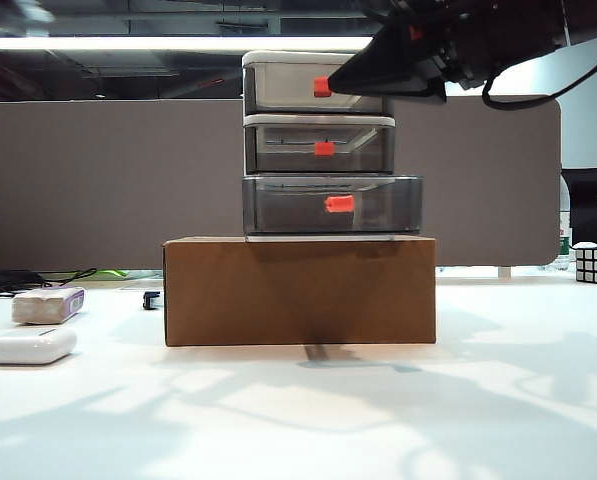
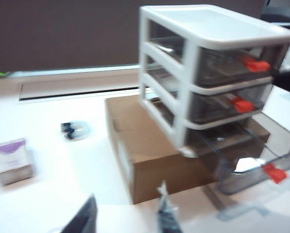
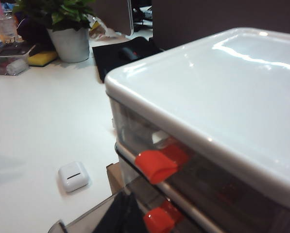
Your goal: Open the third layer of the drawer on the table, pick up the earphone case on the table and put it in, and finally close the drawer.
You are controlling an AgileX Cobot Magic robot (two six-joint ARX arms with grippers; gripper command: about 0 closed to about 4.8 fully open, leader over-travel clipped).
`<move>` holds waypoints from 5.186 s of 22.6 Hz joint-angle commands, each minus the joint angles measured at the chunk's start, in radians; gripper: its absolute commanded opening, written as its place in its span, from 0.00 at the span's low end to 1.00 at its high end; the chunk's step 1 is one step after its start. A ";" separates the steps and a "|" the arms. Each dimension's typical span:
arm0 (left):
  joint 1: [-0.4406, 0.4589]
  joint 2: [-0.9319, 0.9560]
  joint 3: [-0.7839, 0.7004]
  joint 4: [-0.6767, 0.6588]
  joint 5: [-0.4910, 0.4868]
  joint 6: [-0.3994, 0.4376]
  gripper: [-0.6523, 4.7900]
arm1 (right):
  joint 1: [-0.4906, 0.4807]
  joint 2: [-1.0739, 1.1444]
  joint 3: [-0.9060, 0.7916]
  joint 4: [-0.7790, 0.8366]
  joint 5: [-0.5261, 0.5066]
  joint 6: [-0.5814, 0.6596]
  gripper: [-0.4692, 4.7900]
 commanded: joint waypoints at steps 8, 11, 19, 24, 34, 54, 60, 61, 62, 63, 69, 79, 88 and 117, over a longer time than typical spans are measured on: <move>0.825 -0.126 -0.101 -0.172 0.845 0.213 0.58 | 0.001 -0.006 0.004 -0.036 -0.065 0.000 0.08; 1.014 0.033 -0.113 -0.003 1.025 0.227 0.58 | 0.001 -0.005 0.004 -0.049 -0.064 0.000 0.08; 1.220 0.653 -0.100 0.373 1.403 0.261 0.87 | 0.001 -0.005 0.004 -0.056 -0.064 0.000 0.08; 1.138 0.812 -0.057 0.445 1.365 0.417 0.94 | 0.000 -0.005 0.004 -0.087 -0.064 -0.004 0.08; 1.111 0.961 0.057 0.369 1.281 0.729 0.94 | 0.000 -0.005 0.000 -0.103 -0.064 -0.004 0.08; 1.050 1.162 0.088 0.291 1.320 0.827 0.87 | 0.000 -0.005 -0.001 -0.154 -0.064 -0.026 0.08; 1.013 1.161 0.088 0.253 1.268 0.826 0.67 | 0.000 -0.007 -0.001 -0.163 -0.064 -0.026 0.08; 1.013 1.161 0.088 0.248 1.259 0.826 0.67 | 0.000 -0.007 -0.001 -0.168 -0.064 -0.026 0.08; 1.015 1.161 0.088 0.243 1.255 0.826 0.67 | 0.000 -0.007 -0.001 -0.172 -0.064 -0.026 0.08; 1.015 1.161 0.088 0.238 1.247 0.826 0.67 | 0.000 -0.007 -0.001 -0.176 -0.064 -0.026 0.08; 1.015 1.151 0.089 0.212 1.215 0.825 0.58 | 0.000 -0.007 -0.001 -0.184 -0.064 -0.026 0.08; 1.015 1.120 0.103 0.194 1.216 0.788 0.33 | 0.000 -0.007 0.000 -0.183 -0.064 -0.026 0.08; 0.996 0.931 0.125 0.177 1.217 0.762 0.33 | 0.000 -0.009 0.000 -0.180 -0.064 -0.026 0.08; 0.409 0.723 0.344 0.177 0.921 0.669 0.33 | 0.000 -0.077 0.002 -0.199 -0.072 -0.026 0.08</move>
